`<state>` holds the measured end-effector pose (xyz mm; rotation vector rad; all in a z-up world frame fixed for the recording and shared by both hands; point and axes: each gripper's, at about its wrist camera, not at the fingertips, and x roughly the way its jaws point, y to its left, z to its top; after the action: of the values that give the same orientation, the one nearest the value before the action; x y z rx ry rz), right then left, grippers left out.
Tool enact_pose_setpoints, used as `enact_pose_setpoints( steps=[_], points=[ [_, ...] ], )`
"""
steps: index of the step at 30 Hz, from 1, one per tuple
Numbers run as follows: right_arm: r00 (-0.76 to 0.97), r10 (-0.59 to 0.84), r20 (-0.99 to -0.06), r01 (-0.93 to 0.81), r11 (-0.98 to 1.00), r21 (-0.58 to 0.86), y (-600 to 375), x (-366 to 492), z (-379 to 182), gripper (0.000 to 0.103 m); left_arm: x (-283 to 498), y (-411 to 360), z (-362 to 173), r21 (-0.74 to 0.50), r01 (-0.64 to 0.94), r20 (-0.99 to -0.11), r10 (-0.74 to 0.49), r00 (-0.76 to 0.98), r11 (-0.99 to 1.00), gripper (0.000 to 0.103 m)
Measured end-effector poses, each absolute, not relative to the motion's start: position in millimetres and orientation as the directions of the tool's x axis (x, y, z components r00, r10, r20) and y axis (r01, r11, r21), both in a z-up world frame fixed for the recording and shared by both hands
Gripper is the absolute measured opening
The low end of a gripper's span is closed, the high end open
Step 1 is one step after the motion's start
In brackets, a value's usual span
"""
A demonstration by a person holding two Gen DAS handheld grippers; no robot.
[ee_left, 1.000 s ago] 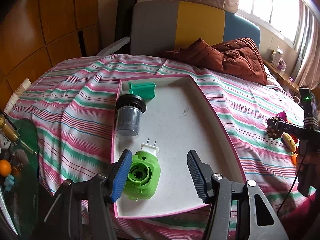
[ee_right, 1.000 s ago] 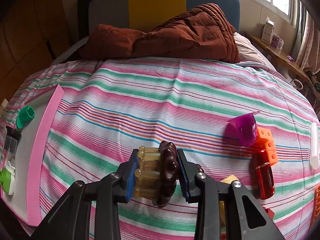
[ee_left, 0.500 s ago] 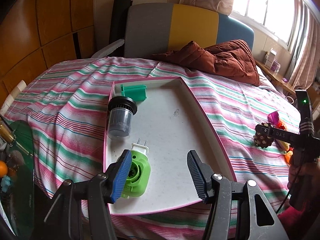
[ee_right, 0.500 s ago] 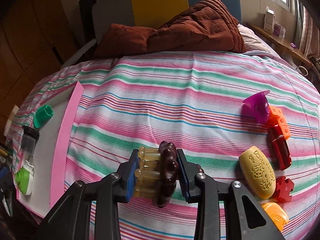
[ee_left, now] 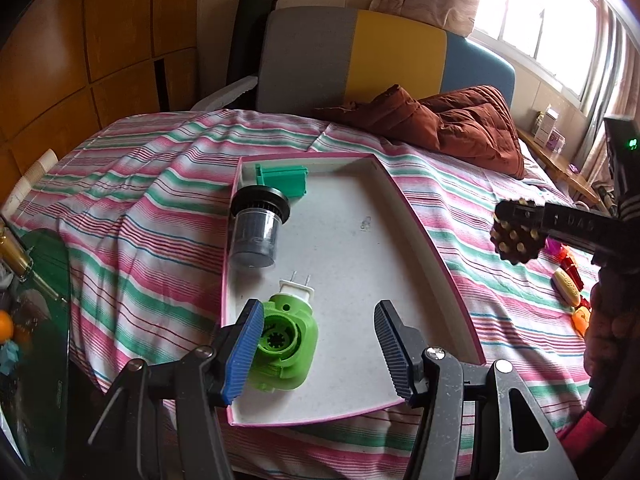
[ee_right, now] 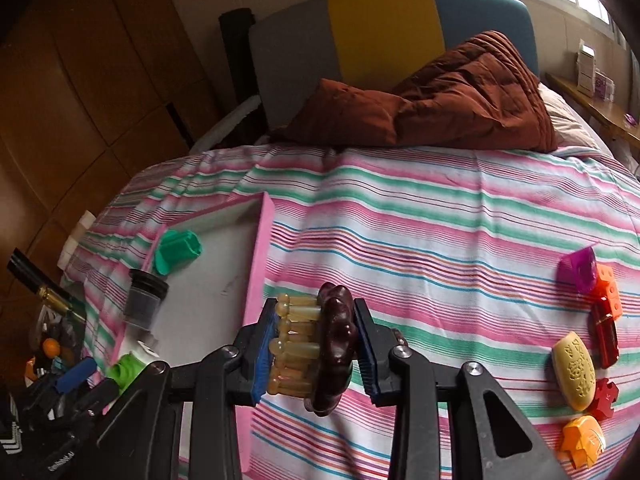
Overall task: Organize rigid objects
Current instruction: 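Carry the brown peg comb over the tray and open the right tool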
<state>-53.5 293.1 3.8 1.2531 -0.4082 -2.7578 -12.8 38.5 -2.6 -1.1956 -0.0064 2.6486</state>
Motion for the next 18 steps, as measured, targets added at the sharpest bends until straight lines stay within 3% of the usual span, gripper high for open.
enact_pose_setpoints(
  steps=[9,18],
  points=[
    [-0.629,-0.317,-0.71,0.159,-0.946,0.282,217,-91,16,0.035,-19,19,-8,-0.106,-0.161,-0.747,0.185,-0.638,-0.981,0.058],
    [-0.543,-0.356,-0.76,0.196,-0.934,0.298,172,-137,-14,0.035,-25,8,-13,-0.106,-0.132,-0.754,0.166,-0.635,-0.986,0.058]
  ],
)
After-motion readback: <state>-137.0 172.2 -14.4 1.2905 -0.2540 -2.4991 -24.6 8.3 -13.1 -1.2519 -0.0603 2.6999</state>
